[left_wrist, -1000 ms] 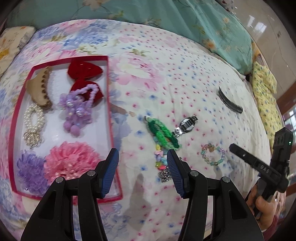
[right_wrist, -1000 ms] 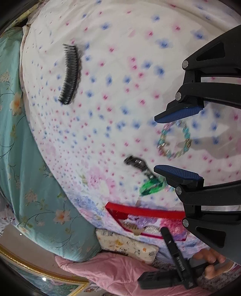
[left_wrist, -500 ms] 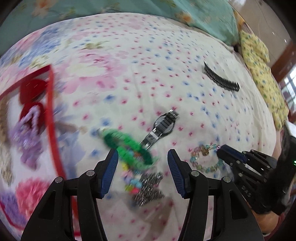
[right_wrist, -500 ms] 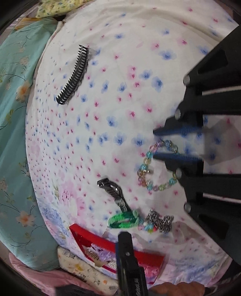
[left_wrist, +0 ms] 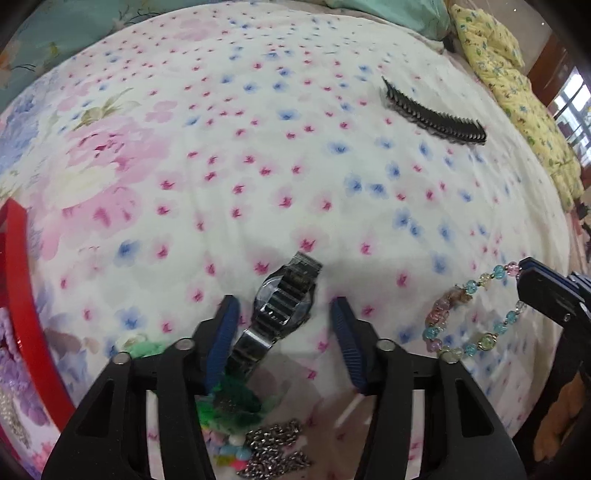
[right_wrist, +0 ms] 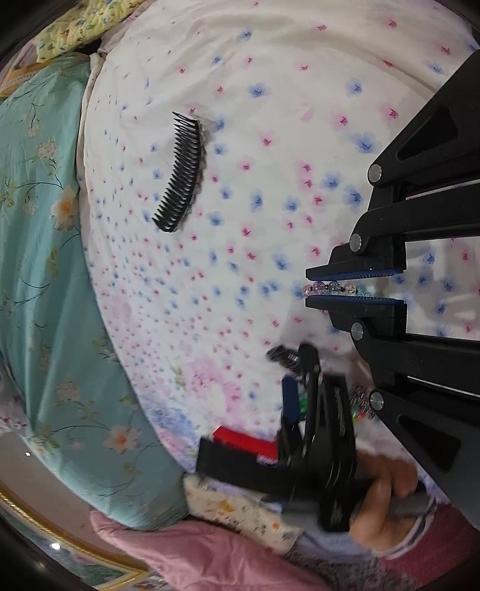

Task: Organize jewelry
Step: 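Grasp the black watch with the left tool while the right tool grasps the beaded bracelet, then carry the black watch and beaded bracelet over the box with both tools, then lower and open both tools to release the watch and bracelet in the box, then move the left tool to the green braided hair tie while the right tool moves to the black comb, then grasp the green braided hair tie with the left tool while the right tool grasps the black comb, then carry the green hair tie and black comb into the box with both tools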

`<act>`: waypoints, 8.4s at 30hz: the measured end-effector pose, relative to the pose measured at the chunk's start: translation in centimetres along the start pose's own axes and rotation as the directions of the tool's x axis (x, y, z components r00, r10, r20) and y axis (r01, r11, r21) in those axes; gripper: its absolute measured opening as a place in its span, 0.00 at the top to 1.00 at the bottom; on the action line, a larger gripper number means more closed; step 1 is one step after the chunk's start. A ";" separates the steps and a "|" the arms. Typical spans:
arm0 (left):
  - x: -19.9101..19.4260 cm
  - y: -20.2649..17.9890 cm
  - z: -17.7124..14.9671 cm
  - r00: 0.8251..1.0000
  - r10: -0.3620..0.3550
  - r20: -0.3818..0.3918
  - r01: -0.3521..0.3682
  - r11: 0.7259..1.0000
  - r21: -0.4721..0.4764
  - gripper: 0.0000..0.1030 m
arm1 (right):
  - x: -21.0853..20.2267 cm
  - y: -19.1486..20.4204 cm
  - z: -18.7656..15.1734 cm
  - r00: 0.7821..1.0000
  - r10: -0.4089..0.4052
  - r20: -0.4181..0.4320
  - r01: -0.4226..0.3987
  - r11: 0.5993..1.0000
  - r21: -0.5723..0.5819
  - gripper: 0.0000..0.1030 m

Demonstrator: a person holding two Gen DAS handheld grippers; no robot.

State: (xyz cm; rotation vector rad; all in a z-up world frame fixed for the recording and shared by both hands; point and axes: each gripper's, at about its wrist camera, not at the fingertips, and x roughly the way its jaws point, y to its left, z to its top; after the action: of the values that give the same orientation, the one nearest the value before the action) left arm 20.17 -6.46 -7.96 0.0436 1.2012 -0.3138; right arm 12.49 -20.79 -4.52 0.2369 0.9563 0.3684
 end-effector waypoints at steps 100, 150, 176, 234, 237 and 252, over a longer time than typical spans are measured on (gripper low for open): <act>-13.7 25.2 -17.2 0.946 0.272 0.177 -0.106 0.775 -0.623 0.80 | 16.1 25.6 0.4 0.903 0.344 -0.256 -0.395 0.899 -0.187 0.93; -15.0 23.9 -16.8 0.929 0.319 0.190 -0.136 0.768 -0.625 0.48 | 9.3 18.3 1.8 0.926 0.348 -0.150 -0.363 0.927 -0.091 0.49; -15.7 12.6 -14.7 0.957 0.168 0.235 -0.031 0.868 -0.496 0.39 | 2.3 3.7 0.3 0.980 0.193 -0.054 -0.188 0.979 0.084 0.46; -10.6 5.9 -9.2 0.981 0.027 0.193 0.055 0.912 -0.406 0.91 | 0.1 -1.8 4.1 0.939 0.312 -0.142 -0.303 0.949 0.081 0.98; -11.9 6.2 -10.5 0.977 0.033 0.209 0.058 0.909 -0.414 0.91 | 0.4 -0.5 2.7 0.930 0.341 -0.137 -0.328 0.939 0.108 0.98; -15.2 10.3 -16.1 0.964 0.098 0.249 0.044 0.860 -0.509 0.91 | 3.7 6.4 -2.1 0.874 0.456 -0.169 -0.423 0.884 0.199 0.98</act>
State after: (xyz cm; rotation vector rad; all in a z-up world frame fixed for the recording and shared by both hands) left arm 3.34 9.86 -1.16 -0.4354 0.9797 0.0364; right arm 11.41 -13.41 -6.14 0.5751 1.1424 0.7529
